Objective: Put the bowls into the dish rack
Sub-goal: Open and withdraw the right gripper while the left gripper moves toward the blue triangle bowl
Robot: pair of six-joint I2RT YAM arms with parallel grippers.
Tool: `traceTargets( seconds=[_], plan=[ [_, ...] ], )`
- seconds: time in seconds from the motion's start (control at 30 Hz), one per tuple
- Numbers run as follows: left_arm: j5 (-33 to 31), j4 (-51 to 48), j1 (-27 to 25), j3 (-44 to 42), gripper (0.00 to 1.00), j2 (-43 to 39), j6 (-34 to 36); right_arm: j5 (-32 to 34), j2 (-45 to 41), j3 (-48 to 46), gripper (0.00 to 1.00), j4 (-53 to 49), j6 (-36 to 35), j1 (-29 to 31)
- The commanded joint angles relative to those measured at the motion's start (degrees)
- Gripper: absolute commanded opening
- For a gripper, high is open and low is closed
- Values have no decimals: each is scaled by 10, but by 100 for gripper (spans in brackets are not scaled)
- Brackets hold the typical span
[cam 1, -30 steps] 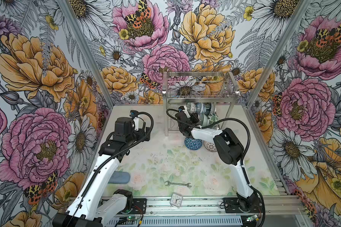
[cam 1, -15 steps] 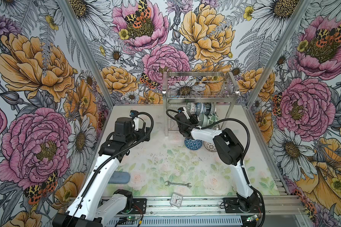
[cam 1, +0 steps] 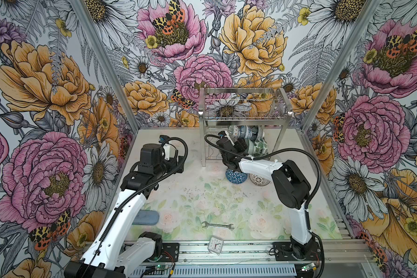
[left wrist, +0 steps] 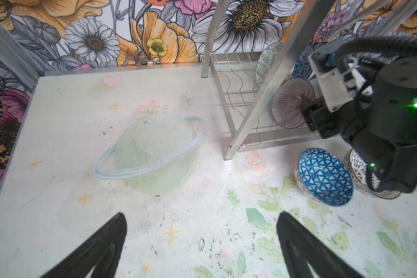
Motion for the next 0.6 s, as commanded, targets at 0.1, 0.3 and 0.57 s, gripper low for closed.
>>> traceTargets(
  seconds=[0.1,0.3,0.57],
  plan=[
    [32,14,7,-3,99,1,4,-80,-128,-92,100,-10,50,3],
    [57,12,1,8,99,24,-16,-161,-251,-204,100,-8,103,-2],
    [5,30,-104,7,99,73,-80,-241,-350,-302,100,20,164,-43]
  ],
)
